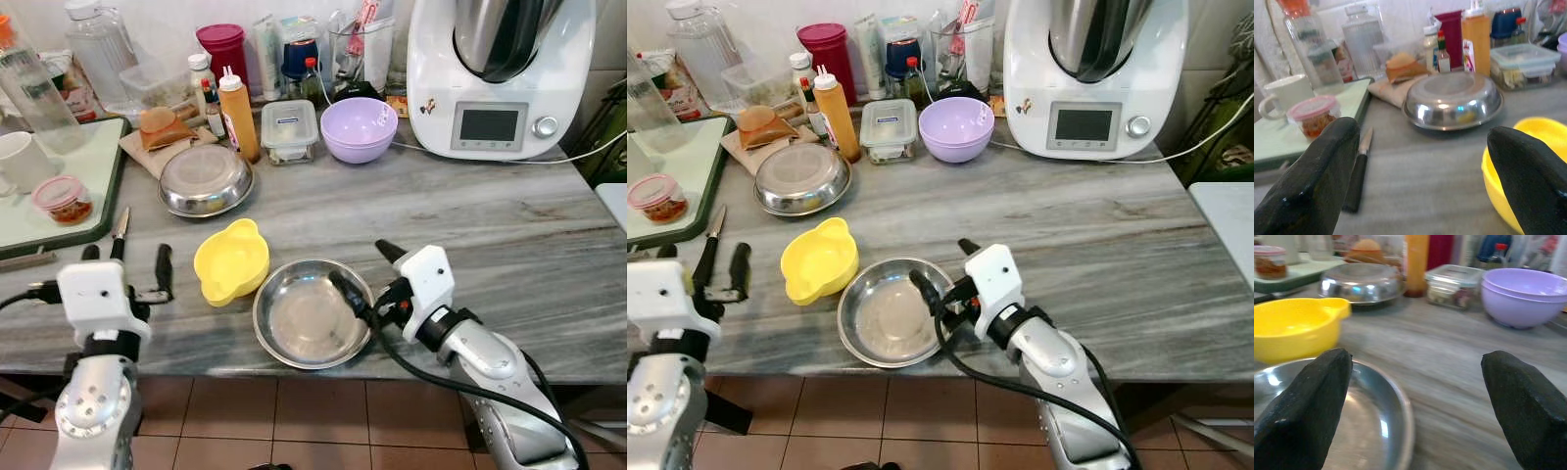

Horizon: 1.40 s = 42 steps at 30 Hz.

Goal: Setting the table

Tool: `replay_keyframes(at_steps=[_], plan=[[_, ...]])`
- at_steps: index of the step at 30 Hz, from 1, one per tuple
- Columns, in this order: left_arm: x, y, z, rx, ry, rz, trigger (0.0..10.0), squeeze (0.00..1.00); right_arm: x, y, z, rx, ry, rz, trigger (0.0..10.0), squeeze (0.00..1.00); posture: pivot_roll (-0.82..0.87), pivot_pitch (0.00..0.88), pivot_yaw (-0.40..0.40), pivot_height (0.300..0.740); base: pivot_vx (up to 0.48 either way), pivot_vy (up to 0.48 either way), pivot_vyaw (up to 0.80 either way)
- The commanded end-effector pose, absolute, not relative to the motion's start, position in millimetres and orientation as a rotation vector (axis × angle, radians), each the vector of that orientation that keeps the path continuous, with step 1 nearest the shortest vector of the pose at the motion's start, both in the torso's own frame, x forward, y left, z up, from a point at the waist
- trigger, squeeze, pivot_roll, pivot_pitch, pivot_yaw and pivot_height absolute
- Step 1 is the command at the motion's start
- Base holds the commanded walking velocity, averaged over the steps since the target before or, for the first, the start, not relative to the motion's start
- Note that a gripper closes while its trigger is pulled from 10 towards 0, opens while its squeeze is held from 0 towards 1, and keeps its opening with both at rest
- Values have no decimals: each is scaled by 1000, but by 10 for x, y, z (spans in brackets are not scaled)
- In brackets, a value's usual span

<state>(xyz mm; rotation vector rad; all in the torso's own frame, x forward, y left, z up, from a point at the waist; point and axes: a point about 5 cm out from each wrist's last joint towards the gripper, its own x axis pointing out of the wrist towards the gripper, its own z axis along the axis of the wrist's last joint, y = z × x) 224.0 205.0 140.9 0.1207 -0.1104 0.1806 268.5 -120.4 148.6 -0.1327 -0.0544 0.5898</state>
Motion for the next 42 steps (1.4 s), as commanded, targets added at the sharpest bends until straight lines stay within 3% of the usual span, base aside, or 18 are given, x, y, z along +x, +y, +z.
replay_keyframes(at_steps=[1, 11, 12, 13, 25, 42], plan=[[2208, 2058, 1404, 141, -111, 199, 10000, 1000, 2715, -1221, 1492, -134, -59, 569, 10000, 0, -64, 82, 84, 740, 0, 0, 0], [2190, 2035, 1353, 159, -93, 206, 10000, 1000, 2740, -1200, 1507, -131, -71, 557, 10000, 0, -62, 77, 78, 740, 0, 0, -641], [2190, 2022, 1347, 156, -89, 202, 10000, 855, 2745, -1200, 1514, -130, -75, 555, 10000, 0, -62, 78, 78, 740, 0, 0, 0], [2187, 2013, 1341, 163, -86, 199, 10000, 0, 2747, -1201, 1516, -131, -77, 553, 10000, 0, -62, 78, 78, 740, 0, 0, 0], [2269, 1937, 1376, 157, -88, 183, 10000, 0, 2757, -1178, 1524, -131, -88, 549, 10000, 0, -61, 77, 78, 740, 0, 0, 0], [2336, 1955, 1407, 171, -82, 203, 10000, 0, 2756, -1155, 1515, -124, -88, 546, 10000, 0, -61, 80, 81, 740, -328, 0, 0]])
